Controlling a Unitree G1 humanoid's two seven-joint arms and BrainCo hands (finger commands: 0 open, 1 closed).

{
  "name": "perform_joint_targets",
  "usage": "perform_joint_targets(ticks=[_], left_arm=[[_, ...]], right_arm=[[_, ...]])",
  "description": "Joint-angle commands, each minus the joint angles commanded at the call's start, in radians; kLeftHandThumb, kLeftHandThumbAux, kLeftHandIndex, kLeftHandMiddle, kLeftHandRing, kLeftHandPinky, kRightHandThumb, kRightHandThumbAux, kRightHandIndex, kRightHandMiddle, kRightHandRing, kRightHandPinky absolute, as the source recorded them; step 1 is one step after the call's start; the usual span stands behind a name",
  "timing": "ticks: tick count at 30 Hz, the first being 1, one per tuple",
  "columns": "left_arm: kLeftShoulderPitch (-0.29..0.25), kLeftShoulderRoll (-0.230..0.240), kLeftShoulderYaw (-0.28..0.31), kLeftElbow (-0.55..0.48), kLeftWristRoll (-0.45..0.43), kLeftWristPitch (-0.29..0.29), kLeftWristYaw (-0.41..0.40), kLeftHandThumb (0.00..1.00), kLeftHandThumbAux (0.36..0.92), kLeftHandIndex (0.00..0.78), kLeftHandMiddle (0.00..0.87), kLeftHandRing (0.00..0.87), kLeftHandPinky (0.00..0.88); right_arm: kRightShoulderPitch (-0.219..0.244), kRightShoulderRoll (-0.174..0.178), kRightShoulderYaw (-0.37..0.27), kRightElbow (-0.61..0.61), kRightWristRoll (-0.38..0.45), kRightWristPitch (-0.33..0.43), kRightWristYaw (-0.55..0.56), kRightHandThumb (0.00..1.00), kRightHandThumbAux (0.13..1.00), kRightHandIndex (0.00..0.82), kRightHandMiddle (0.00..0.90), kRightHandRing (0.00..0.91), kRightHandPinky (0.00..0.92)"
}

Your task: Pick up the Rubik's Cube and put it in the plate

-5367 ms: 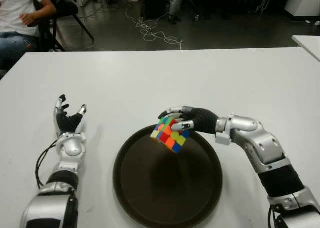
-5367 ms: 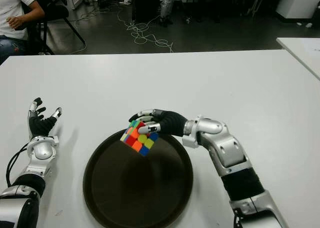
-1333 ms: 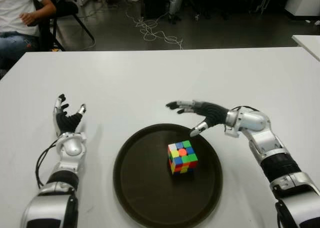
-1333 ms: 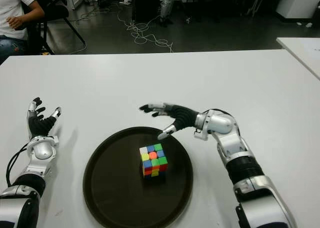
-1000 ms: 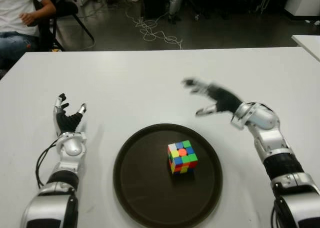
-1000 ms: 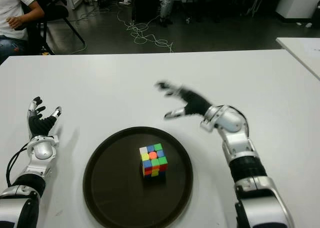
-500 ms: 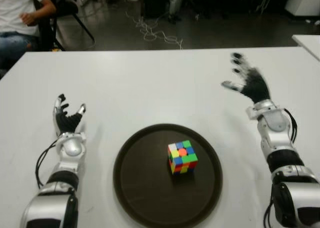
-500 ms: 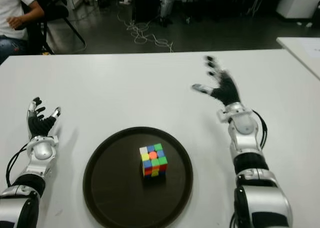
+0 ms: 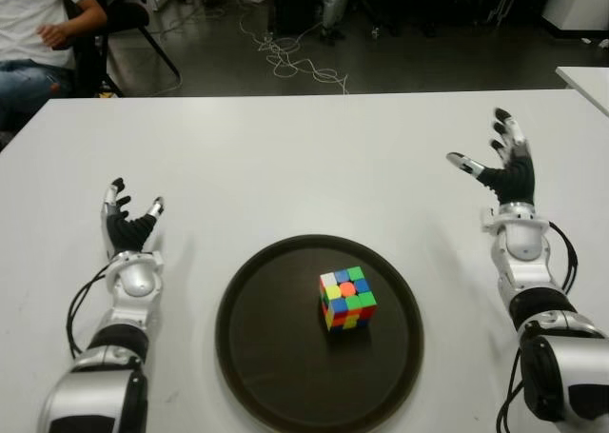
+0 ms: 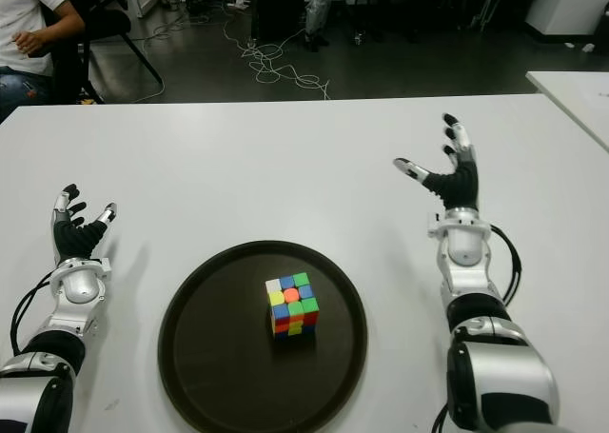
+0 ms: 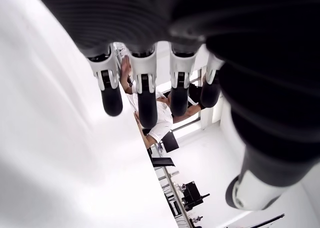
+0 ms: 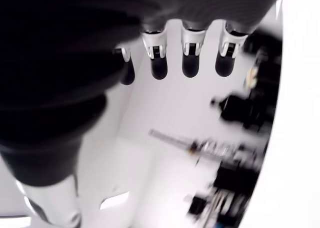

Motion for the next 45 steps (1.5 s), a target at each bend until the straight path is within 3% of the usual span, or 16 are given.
perform_joint_targets(ticks=[9, 16, 30, 39, 45], left_arm=[[0.001, 0.004, 0.002, 0.0, 0.002, -0.01, -0.01, 0.44, 0.71, 0.099, 0.143, 0.158, 0.18], [-0.002, 0.004, 0.003, 0.004, 0.001, -0.029, -0.017, 0.47, 0.706, 0.111, 0.155, 0.179, 0.219], [-0.018, 0.007, 0.008, 0.02, 0.0, -0.022, -0.021, 0.429, 0.712, 0.096, 0.14, 0.159, 0.191], [-0.022, 0.01, 0.01, 0.027, 0.0, -0.017, -0.018, 0.455, 0.713, 0.103, 0.146, 0.173, 0.219], [-0.02, 0.011, 0.016, 0.027, -0.007, -0.026, -0.028, 0.404, 0.716, 0.092, 0.14, 0.161, 0.197]], right_arm=[[-0.012, 0.009, 0.031, 0.04, -0.057, 0.028, -0.123, 0.0, 0.76, 0.02, 0.011, 0.0, 0.0], [-0.027, 0.023, 0.021, 0.061, -0.039, 0.062, -0.11, 0.0, 0.762, 0.023, 0.006, 0.002, 0.0], [-0.039, 0.024, 0.022, 0.073, -0.036, 0.113, -0.071, 0.0, 0.736, 0.017, 0.0, 0.0, 0.0], [-0.035, 0.027, 0.023, 0.072, -0.036, 0.117, -0.064, 0.0, 0.717, 0.011, 0.0, 0.0, 0.0], [0.011, 0.047, 0.021, 0.04, -0.031, 0.059, -0.088, 0.0, 0.724, 0.014, 0.0, 0.0, 0.0]])
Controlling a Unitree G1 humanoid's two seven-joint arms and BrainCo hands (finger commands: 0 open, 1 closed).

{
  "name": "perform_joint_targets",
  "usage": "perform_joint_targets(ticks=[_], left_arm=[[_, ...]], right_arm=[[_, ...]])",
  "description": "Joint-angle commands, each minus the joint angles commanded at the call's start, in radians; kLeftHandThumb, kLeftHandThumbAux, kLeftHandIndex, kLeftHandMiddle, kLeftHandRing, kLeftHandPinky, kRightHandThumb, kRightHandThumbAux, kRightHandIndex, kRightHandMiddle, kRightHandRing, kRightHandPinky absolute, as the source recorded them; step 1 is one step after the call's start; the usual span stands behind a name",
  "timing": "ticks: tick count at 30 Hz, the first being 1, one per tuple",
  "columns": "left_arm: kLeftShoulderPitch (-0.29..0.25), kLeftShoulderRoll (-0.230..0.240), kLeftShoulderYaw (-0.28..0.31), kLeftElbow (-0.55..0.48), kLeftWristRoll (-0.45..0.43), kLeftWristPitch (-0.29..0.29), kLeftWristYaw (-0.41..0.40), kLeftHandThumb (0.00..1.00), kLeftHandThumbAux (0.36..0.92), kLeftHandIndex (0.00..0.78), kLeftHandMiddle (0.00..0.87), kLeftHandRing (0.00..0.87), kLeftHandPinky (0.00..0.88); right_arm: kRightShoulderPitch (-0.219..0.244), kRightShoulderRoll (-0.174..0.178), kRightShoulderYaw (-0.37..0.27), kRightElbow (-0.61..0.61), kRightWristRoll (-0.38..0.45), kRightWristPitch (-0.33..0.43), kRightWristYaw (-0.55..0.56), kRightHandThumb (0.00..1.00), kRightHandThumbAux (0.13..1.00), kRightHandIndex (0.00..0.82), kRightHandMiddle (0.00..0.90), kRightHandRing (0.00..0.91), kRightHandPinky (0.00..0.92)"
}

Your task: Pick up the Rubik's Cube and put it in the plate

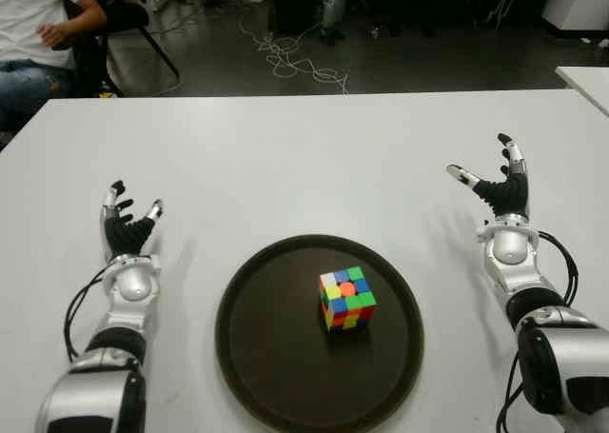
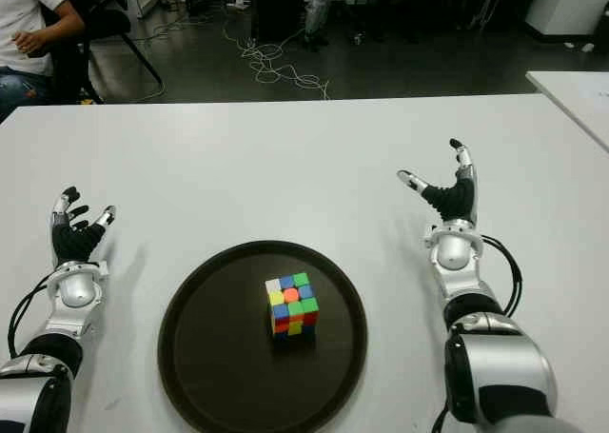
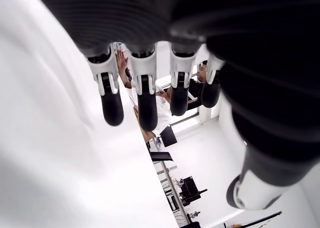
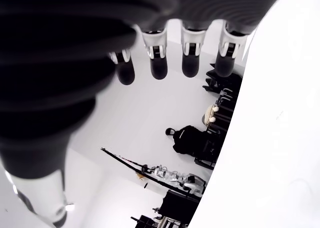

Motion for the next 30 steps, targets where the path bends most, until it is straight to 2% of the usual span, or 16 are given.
perform_joint_targets(ticks=[4, 7, 14, 21, 30], left_arm=[[0.001, 0.001, 0.004, 0.0, -0.003, -0.001, -0.002, 0.395, 0.715, 0.092, 0.142, 0.163, 0.213], [0.001, 0.003, 0.005, 0.002, -0.002, -0.002, -0.002, 0.402, 0.713, 0.101, 0.146, 0.162, 0.184], [0.003, 0.005, 0.005, 0.003, 0.002, 0.001, 0.001, 0.395, 0.725, 0.103, 0.15, 0.169, 0.193], [0.004, 0.009, 0.003, 0.005, 0.004, 0.012, 0.002, 0.353, 0.725, 0.093, 0.149, 0.181, 0.241], [0.007, 0.012, -0.003, 0.001, 0.01, 0.018, 0.005, 0.346, 0.743, 0.09, 0.139, 0.175, 0.253]], right_arm=[[0.019, 0.01, 0.0, -0.011, 0.001, -0.022, -0.007, 0.0, 0.733, 0.015, 0.0, 0.0, 0.0], [0.033, 0.016, -0.002, -0.017, 0.004, -0.043, -0.004, 0.0, 0.758, 0.013, 0.0, 0.0, 0.001], [0.044, 0.013, 0.002, -0.021, 0.0, -0.056, 0.003, 0.0, 0.764, 0.007, 0.0, 0.0, 0.0], [0.052, 0.013, 0.007, -0.026, -0.003, -0.061, 0.005, 0.0, 0.77, 0.0, 0.0, 0.0, 0.0], [0.062, 0.002, 0.043, -0.034, -0.052, -0.082, -0.051, 0.0, 0.772, 0.008, 0.0, 0.0, 0.0]])
